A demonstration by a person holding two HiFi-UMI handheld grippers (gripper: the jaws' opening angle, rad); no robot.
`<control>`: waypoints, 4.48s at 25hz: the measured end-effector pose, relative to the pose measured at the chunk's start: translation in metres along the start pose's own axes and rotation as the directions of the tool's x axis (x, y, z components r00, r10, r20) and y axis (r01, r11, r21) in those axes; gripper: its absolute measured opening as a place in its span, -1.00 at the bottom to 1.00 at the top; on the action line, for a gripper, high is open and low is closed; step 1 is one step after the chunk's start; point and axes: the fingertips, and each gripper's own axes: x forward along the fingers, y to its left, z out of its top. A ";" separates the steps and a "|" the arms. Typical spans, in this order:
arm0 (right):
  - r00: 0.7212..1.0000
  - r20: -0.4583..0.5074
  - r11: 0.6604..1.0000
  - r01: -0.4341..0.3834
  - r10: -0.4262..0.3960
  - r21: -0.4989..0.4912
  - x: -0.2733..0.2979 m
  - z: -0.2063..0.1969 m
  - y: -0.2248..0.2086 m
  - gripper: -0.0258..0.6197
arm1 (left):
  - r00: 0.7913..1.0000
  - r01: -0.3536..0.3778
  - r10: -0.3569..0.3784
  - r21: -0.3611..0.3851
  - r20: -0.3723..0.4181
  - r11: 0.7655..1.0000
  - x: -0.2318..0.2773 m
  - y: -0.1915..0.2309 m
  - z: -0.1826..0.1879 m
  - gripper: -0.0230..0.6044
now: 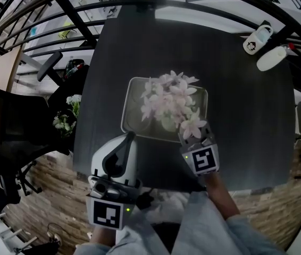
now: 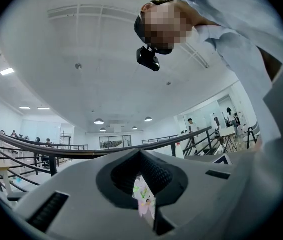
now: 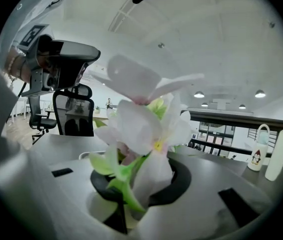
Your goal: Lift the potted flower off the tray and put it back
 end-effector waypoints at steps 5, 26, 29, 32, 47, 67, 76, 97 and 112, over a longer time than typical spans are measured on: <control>1.000 0.009 1.000 0.016 -0.016 -0.016 -0.005 0.010 0.002 -0.72 | 1.000 0.009 -0.009 0.003 0.016 1.000 -0.004 0.003 0.006 -0.93; 0.981 0.159 0.990 0.121 -0.109 -0.070 -0.052 0.088 -0.001 -0.73 | 0.989 0.057 -0.062 0.043 0.131 0.997 -0.015 -0.005 0.051 -0.93; 0.977 0.177 0.987 0.136 -0.120 -0.085 -0.064 0.102 -0.004 -0.73 | 0.987 0.061 -0.067 0.050 0.145 0.997 -0.014 -0.009 0.060 -0.93; 0.970 0.196 0.984 0.160 -0.143 -0.074 -0.075 0.113 -0.007 -0.73 | 0.984 0.064 -0.072 0.057 0.162 0.996 -0.016 -0.012 0.066 -0.93; 0.943 0.287 0.968 0.212 -0.168 -0.131 -0.098 0.155 -0.003 -0.75 | 0.974 0.055 -0.067 0.060 0.216 0.997 -0.023 -0.013 0.081 -0.93; 0.955 0.261 0.971 0.185 -0.142 -0.149 -0.094 0.145 -0.002 -0.76 | 0.978 0.065 -0.075 0.055 0.196 0.996 -0.015 -0.020 0.075 -0.93; 0.958 0.255 0.977 0.167 -0.130 -0.129 -0.086 0.132 -0.009 -0.76 | 0.984 0.058 -0.067 0.057 0.165 0.997 -0.008 -0.020 0.065 -0.93; 0.977 0.195 0.994 0.096 -0.086 -0.042 -0.055 0.083 -0.025 -0.77 | 0.996 0.001 -0.004 0.041 0.089 0.999 0.008 -0.012 0.042 -0.93; 0.996 0.076 0.997 0.046 -0.041 -0.059 -0.028 0.032 -0.027 -0.77 | 0.999 -0.032 0.032 0.022 0.021 0.999 0.012 -0.005 0.018 -0.93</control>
